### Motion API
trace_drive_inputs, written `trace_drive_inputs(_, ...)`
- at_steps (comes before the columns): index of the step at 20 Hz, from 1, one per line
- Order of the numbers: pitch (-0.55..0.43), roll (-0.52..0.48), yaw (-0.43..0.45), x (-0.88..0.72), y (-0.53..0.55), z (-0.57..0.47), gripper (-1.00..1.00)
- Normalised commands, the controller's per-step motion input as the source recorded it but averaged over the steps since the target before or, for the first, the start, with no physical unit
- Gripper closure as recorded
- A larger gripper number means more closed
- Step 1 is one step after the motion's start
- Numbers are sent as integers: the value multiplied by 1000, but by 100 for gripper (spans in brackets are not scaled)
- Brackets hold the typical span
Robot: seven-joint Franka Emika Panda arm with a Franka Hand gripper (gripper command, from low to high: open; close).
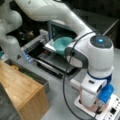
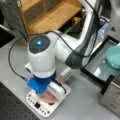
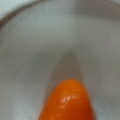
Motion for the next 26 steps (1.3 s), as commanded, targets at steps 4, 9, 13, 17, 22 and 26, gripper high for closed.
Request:
trace_drive_inputs(4,-103,-58,-32,-221,-22,-108,-100)
trace_drive_inputs(9,-115,-59,-33,-192,-24,-77,-100)
trace_drive_inputs(13,-116,-59,-33,-191,-24,-75,-100)
trace_drive_inputs(17,-116,-56,-20,-225,-25,-83,-100)
trace_drive_inputs(22,-118,-50,-5,-277,-25,-93,-100)
trace_drive_inputs(26,-121,-50,-5,-279,-26,-90,-100)
